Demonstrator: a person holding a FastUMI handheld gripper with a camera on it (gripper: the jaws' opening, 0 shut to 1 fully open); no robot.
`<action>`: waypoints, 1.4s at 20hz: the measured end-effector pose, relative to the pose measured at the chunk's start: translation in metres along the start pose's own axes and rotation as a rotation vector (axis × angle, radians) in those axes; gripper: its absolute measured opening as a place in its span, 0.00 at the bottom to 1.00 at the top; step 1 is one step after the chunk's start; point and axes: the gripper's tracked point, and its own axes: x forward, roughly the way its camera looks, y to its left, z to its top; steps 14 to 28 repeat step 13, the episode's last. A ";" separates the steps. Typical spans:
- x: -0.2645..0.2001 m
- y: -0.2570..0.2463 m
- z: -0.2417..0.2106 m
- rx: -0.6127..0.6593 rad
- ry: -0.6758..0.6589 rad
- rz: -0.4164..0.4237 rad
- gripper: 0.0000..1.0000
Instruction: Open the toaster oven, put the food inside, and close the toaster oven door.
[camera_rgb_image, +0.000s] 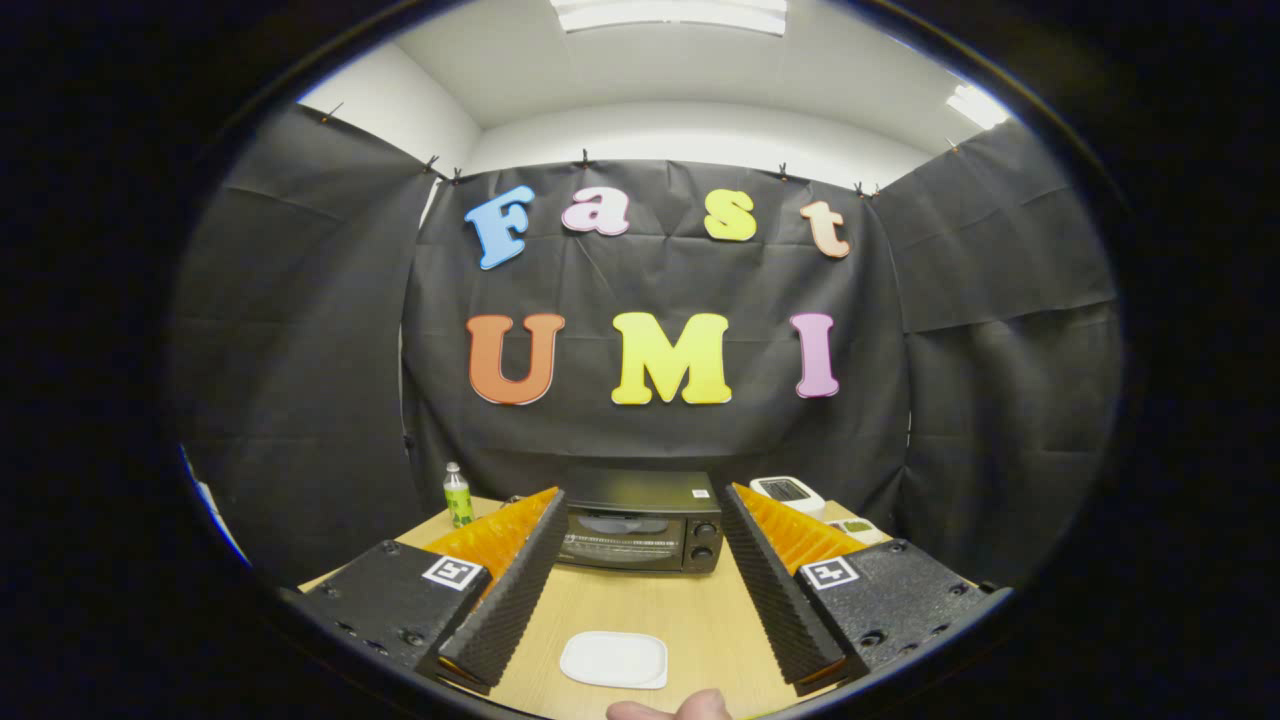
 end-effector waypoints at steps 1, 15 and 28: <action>0.000 0.001 0.000 0.000 0.002 0.002 1.00; 0.003 0.005 -0.004 -0.002 0.011 0.008 1.00; 0.003 0.005 -0.004 -0.002 0.011 0.008 1.00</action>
